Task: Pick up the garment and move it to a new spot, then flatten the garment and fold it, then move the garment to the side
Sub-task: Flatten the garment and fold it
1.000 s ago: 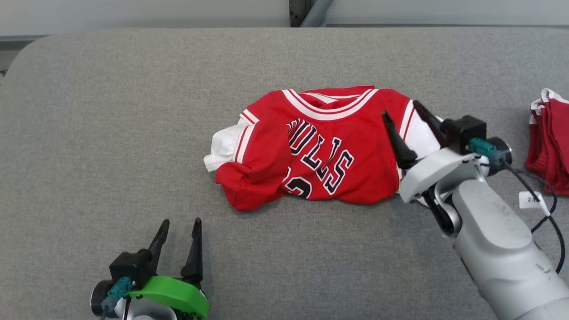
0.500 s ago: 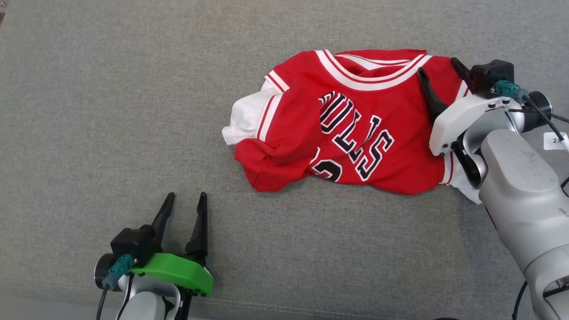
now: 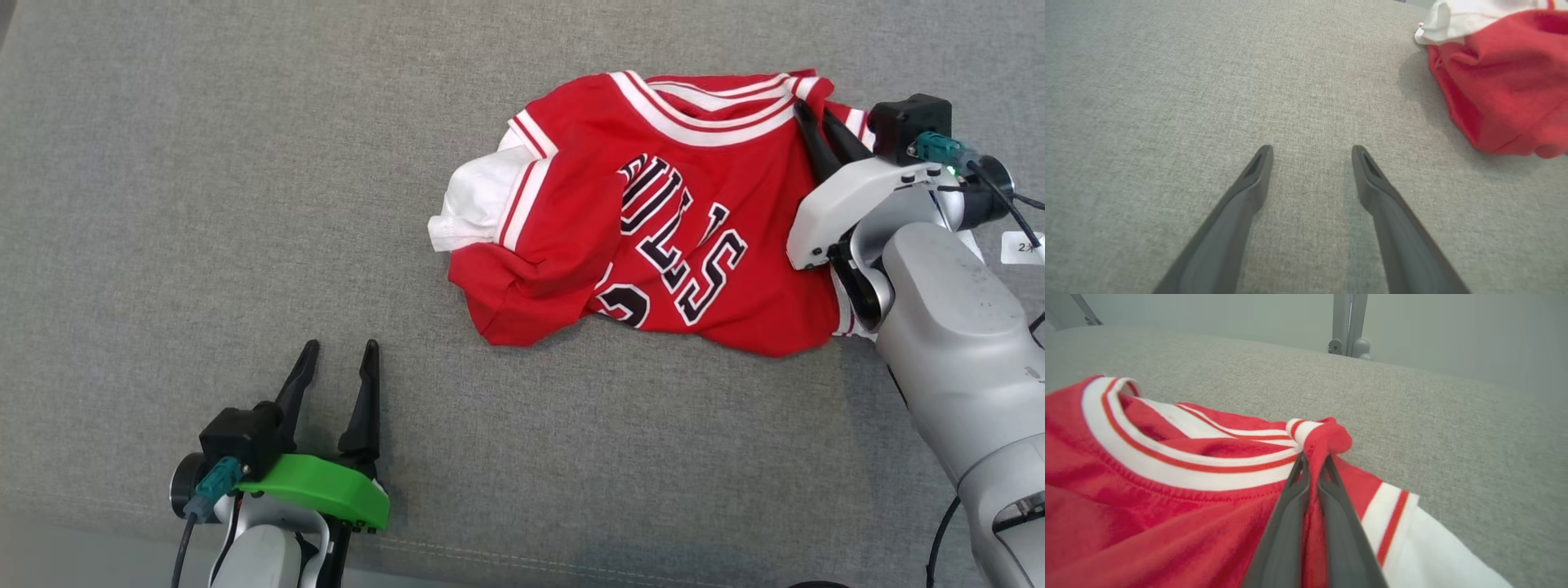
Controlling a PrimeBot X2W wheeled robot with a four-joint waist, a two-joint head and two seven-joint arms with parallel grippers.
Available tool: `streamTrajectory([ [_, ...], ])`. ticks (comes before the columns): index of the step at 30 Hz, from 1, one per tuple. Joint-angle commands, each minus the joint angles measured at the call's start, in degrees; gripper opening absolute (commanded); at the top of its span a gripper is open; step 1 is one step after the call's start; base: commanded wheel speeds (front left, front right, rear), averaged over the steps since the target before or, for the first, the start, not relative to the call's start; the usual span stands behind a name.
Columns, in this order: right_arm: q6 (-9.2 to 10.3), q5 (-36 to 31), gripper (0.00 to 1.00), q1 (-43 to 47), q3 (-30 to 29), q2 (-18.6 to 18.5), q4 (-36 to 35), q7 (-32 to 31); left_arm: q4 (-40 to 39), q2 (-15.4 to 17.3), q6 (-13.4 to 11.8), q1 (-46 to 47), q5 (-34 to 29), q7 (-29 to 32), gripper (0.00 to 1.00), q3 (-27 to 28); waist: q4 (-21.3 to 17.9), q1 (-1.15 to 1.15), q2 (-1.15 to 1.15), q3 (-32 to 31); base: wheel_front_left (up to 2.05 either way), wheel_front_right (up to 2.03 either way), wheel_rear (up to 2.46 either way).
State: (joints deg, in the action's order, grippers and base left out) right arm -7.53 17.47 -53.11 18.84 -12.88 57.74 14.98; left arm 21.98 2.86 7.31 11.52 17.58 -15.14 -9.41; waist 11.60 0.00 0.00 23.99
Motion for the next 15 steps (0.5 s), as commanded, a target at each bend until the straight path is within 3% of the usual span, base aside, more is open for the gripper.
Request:
streamTrajectory([
  [1,0.08,0.08,0.00,0.48,-0.38,-0.19,-1.00,0.19,-0.14,0.10,0.14,0.05,-0.34,0.02,1.00,0.24,-0.54,0.00,0.00,-0.66,0.00,0.00,0.00],
  [8,0.08,0.15,0.00,4.23,-3.55,0.96,-13.25,0.25,0.07,0.10,0.17,-1.69,-0.79,0.02,1.00,0.67,-2.34,0.00,0.00,-4.13,0.00,0.00,0.00],
  [15,0.08,2.49,0.00,5.87,-1.55,4.76,-26.75,0.25,0.82,0.10,0.20,-3.87,-0.54,0.02,1.00,0.52,-3.36,0.00,0.00,-9.76,0.00,0.00,0.00],
])
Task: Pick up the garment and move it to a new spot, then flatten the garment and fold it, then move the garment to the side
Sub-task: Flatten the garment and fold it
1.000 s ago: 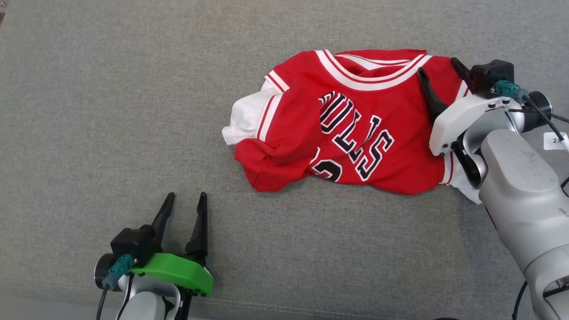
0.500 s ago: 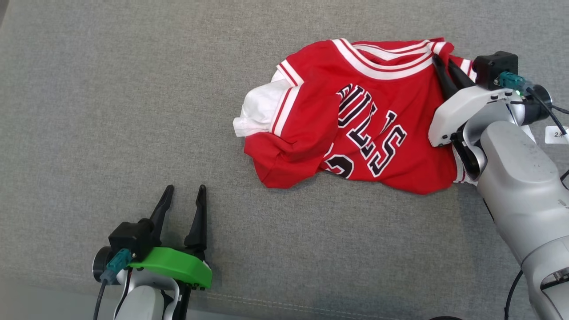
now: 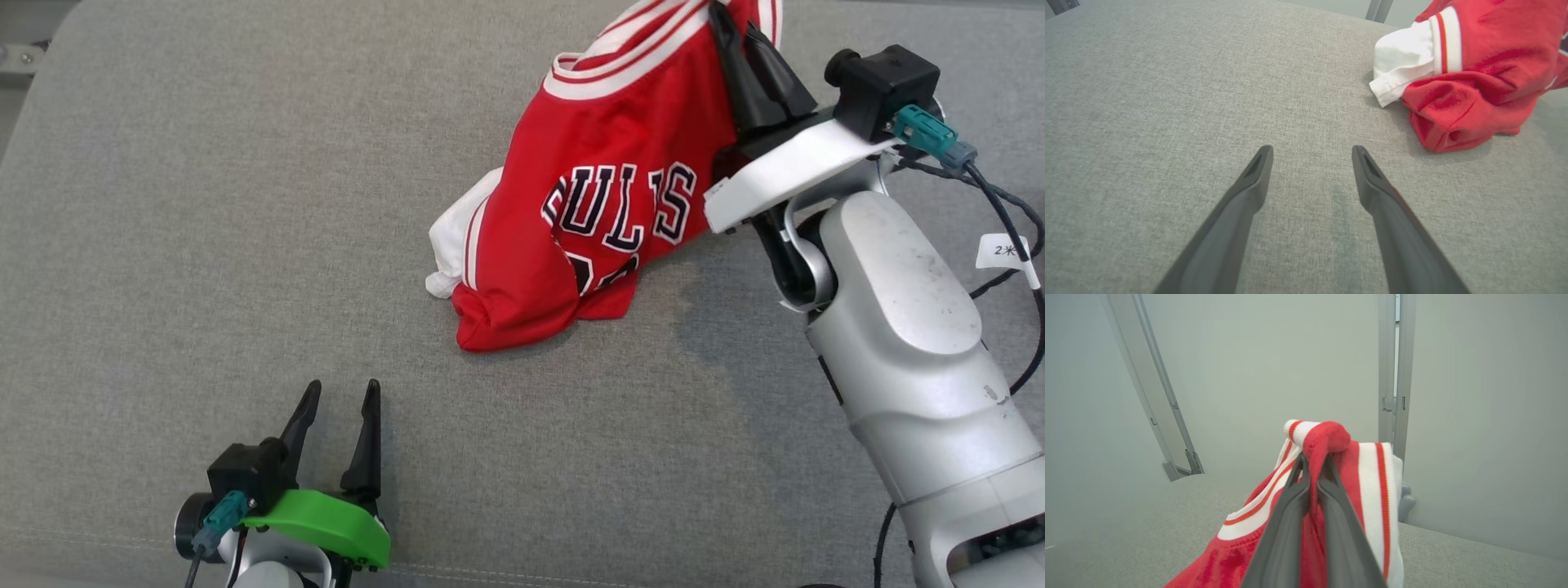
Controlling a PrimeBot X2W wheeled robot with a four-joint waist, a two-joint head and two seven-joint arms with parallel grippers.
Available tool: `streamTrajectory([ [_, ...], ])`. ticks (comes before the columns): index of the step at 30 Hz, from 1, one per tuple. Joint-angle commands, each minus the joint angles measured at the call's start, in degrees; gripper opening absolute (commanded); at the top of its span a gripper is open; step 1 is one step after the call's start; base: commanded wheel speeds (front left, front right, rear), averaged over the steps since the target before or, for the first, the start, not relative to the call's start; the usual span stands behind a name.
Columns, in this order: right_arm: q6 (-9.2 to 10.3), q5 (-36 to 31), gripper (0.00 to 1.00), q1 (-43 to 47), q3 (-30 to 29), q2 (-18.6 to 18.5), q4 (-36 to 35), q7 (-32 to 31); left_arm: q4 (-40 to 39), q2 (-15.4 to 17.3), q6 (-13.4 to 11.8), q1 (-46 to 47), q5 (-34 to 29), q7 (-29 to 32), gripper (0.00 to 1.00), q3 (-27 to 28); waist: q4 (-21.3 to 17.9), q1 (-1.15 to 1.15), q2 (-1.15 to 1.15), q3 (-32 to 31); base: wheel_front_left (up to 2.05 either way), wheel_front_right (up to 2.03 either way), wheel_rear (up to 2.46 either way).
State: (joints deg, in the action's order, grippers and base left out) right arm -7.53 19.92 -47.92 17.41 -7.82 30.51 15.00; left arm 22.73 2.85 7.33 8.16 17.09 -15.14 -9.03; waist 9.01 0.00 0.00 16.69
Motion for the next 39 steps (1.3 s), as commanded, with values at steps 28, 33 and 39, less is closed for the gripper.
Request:
streamTrajectory([
  [28,0.05,-9.85,1.00,18.40,-33.53,4.84,6.61,0.20,2.03,0.12,-0.16,-3.72,-0.31,0.02,1.00,0.11,-1.00,0.00,0.00,-7.10,0.00,0.00,0.00],
  [33,0.05,-8.82,1.00,21.11,-30.83,4.84,5.36,0.20,2.22,0.11,-0.04,-3.61,-0.84,0.02,1.00,0.36,-2.75,0.00,0.00,-7.80,0.00,0.00,0.00],
  [39,0.05,-7.27,1.00,22.67,-25.51,4.79,2.55,0.21,1.92,0.12,0.06,-3.23,-1.01,0.02,1.00,-0.08,-4.14,0.00,0.00,-7.74,0.00,0.00,0.00],
])
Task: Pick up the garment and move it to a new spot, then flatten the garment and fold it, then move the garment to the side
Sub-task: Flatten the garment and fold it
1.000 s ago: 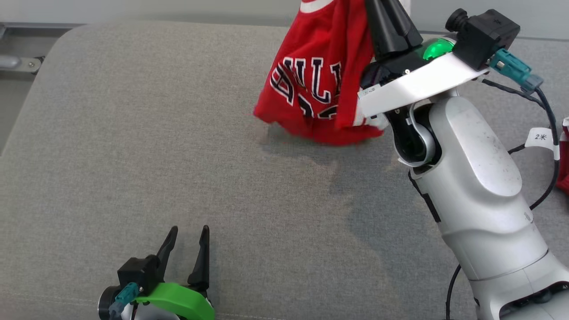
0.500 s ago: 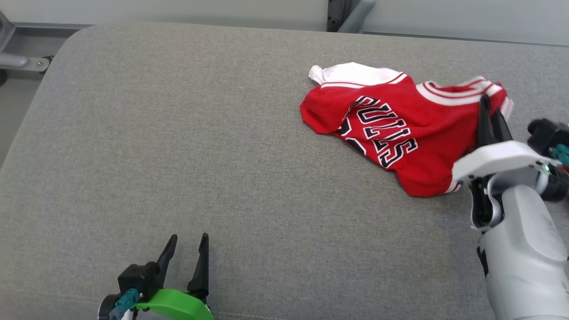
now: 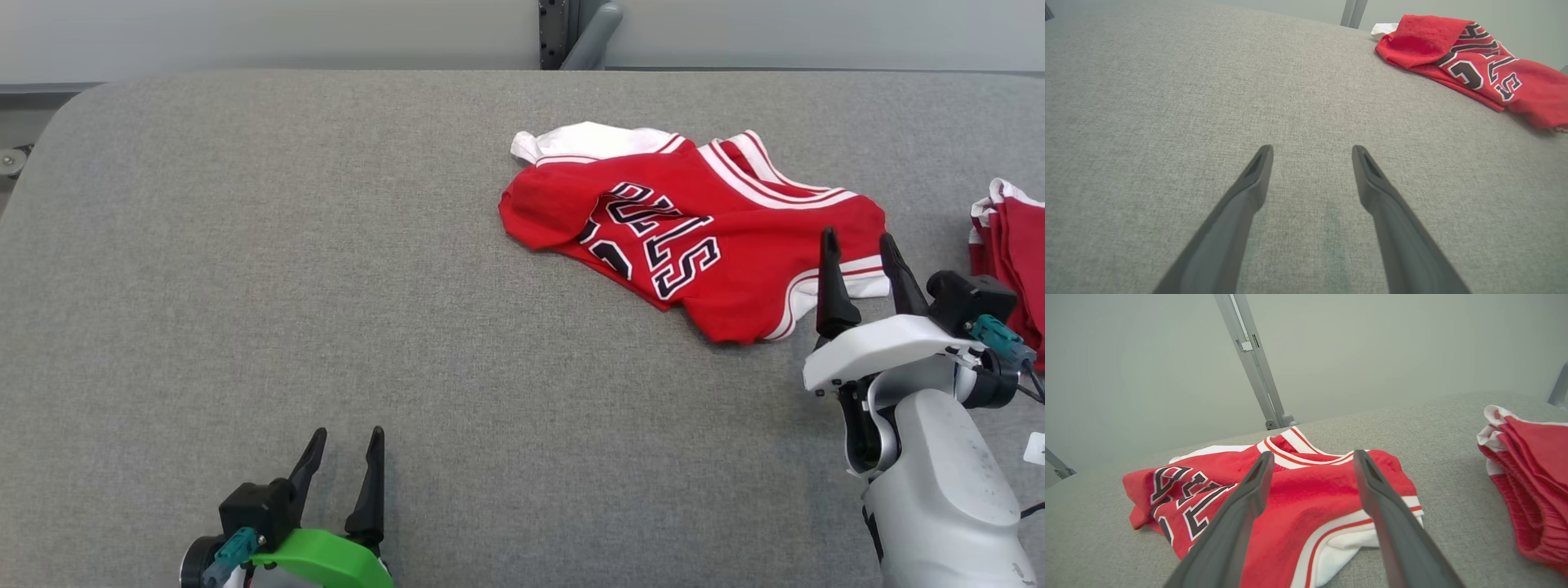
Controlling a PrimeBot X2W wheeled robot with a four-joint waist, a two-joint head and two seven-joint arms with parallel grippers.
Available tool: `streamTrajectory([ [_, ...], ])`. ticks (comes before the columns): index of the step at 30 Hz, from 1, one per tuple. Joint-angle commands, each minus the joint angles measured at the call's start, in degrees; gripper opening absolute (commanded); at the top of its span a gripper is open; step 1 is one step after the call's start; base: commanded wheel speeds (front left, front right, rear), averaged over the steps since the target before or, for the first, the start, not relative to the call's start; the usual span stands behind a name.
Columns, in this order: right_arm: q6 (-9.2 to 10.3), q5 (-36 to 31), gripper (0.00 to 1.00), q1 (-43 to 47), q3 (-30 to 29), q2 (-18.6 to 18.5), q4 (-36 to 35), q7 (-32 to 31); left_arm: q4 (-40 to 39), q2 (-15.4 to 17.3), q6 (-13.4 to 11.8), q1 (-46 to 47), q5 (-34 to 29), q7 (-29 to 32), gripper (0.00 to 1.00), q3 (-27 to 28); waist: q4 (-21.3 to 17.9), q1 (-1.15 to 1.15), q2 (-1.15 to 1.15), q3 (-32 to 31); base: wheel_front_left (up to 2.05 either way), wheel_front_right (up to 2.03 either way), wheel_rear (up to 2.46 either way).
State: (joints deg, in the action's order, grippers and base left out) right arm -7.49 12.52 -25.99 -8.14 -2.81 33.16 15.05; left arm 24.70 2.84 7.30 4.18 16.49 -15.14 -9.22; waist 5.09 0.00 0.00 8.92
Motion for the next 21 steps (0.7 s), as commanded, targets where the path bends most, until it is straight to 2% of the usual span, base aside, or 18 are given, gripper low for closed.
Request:
streamTrajectory([
  [1,0.01,0.07,1.00,0.56,0.51,-0.22,-0.24,0.16,-0.10,0.14,0.10,0.85,-0.39,0.02,1.00,0.01,-0.20,0.00,0.00,0.18,0.00,0.00,0.00],
  [10,0.01,-0.54,1.00,0.97,5.37,-0.26,2.59,0.16,-0.01,0.13,0.19,0.50,0.57,0.02,1.00,-0.76,1.96,0.00,0.00,1.66,0.00,0.00,0.00],
  [17,0.01,0.51,1.00,5.91,15.37,-0.26,1.21,0.16,0.05,0.13,0.21,0.24,0.73,0.02,1.00,-0.11,1.35,0.00,0.00,1.99,0.00,0.00,0.00],
  [21,0.01,-1.53,1.00,5.87,15.73,-0.24,2.64,0.16,-0.28,0.13,0.20,1.43,0.90,0.02,1.00,-0.78,0.95,0.00,0.00,2.34,0.00,0.00,0.00],
])
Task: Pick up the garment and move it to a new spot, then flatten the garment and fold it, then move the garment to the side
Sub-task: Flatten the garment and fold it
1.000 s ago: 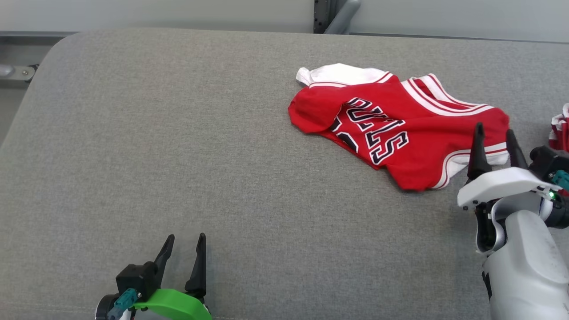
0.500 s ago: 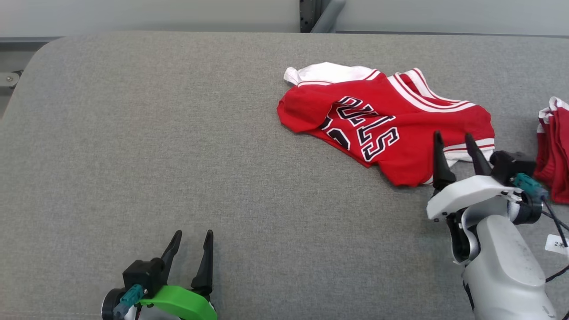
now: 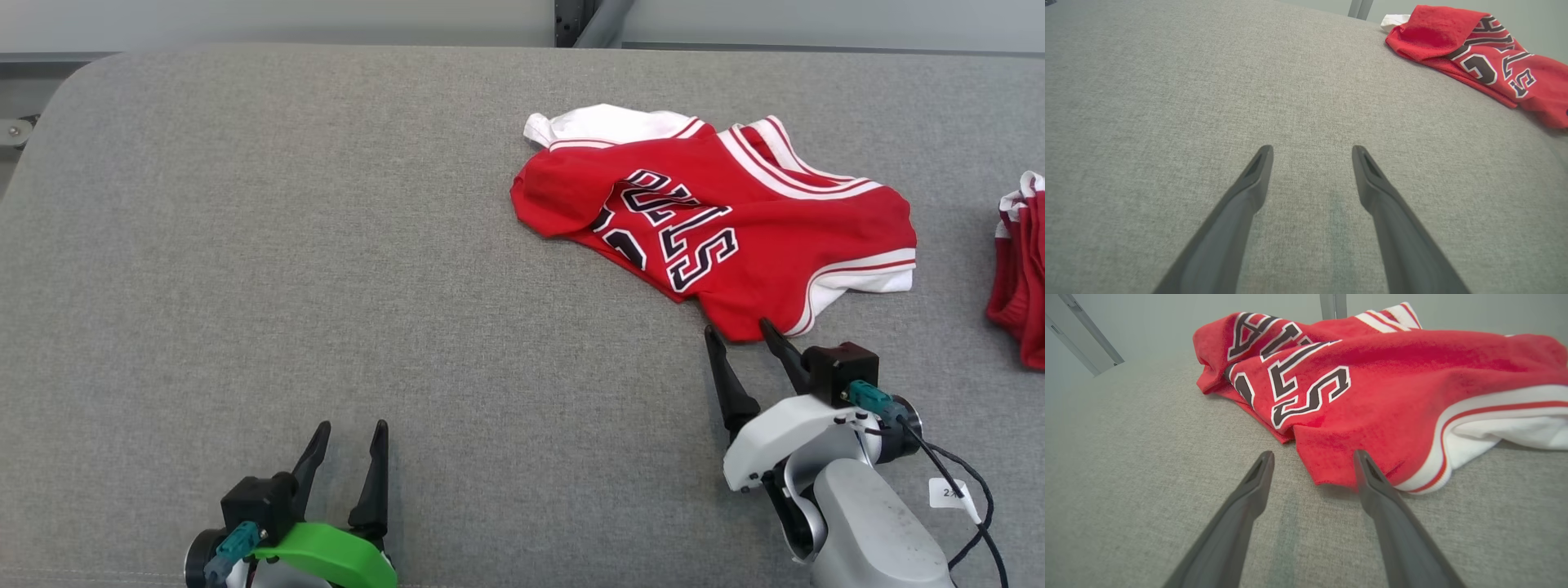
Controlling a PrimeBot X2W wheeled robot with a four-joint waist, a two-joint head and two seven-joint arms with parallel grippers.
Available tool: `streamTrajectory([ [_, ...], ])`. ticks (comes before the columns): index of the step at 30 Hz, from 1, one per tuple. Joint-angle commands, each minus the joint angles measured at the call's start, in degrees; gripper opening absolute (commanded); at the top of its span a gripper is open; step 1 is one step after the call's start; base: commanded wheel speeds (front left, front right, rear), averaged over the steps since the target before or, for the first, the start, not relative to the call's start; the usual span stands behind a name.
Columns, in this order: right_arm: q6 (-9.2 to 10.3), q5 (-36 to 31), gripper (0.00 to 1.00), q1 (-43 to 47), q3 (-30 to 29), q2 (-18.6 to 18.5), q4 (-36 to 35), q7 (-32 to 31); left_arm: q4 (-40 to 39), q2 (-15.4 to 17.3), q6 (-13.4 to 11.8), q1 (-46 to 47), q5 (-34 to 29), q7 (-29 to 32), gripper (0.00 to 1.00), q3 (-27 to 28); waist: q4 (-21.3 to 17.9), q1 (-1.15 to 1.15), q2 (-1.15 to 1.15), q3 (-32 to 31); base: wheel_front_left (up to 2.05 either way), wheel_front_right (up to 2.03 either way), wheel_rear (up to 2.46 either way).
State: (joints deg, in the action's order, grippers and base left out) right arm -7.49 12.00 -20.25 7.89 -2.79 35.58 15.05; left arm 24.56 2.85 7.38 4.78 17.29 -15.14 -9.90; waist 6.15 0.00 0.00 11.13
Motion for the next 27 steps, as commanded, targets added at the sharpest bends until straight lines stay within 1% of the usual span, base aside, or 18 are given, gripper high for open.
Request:
streamTrajectory([
  [1,0.01,-1.88,1.00,0.01,-0.76,-0.26,0.67,0.16,-0.19,0.12,0.13,1.13,0.17,0.02,1.00,-0.21,-0.12,0.00,0.00,0.23,0.00,0.00,0.00],
  [7,0.01,-8.38,1.00,-1.64,-2.90,-0.31,2.32,0.16,-0.26,0.12,0.14,1.34,0.33,0.02,1.00,-0.37,0.20,0.00,0.00,0.73,0.00,0.00,0.00],
  [11,0.01,-12.01,1.00,-3.11,-4.71,-0.29,4.00,0.16,0.42,0.12,0.14,0.94,0.44,0.02,1.00,-0.09,0.54,0.00,0.00,0.96,0.00,0.00,0.00],
  [12,0.01,-12.01,1.00,-3.11,-4.71,-0.29,4.00,0.16,0.42,0.12,0.14,0.94,0.44,0.02,1.00,-0.09,0.54,0.00,0.00,0.96,0.00,0.00,0.00],
  [16,0.01,-15.47,1.00,-4.67,-7.69,-0.28,6.45,0.16,0.63,0.12,0.14,1.02,0.64,0.02,1.00,-0.27,1.06,0.00,0.00,0.98,0.00,0.00,0.00],
  [18,0.01,-14.74,1.00,-5.45,-9.02,-0.30,5.83,0.16,0.67,0.12,0.14,1.10,0.71,0.02,1.00,-0.33,1.29,0.00,0.00,0.98,0.00,0.00,0.00],
  [20,0.01,-12.89,1.00,-5.68,-9.88,-0.27,2.81,0.15,0.54,0.12,0.15,1.16,0.71,0.02,1.00,-0.27,1.36,0.00,0.00,1.03,0.00,0.00,0.00],
  [23,0.01,-9.80,1.00,-3.34,-11.45,-0.27,-0.75,0.15,0.27,0.12,0.15,0.98,0.63,0.02,1.00,0.04,1.15,0.00,0.00,0.94,0.00,0.00,0.00],
  [27,0.01,-8.20,1.00,-1.76,-15.52,-0.29,-1.66,0.16,0.07,0.12,0.15,0.59,0.24,0.02,1.00,0.20,0.49,0.00,0.00,0.97,0.00,0.00,0.00],
])
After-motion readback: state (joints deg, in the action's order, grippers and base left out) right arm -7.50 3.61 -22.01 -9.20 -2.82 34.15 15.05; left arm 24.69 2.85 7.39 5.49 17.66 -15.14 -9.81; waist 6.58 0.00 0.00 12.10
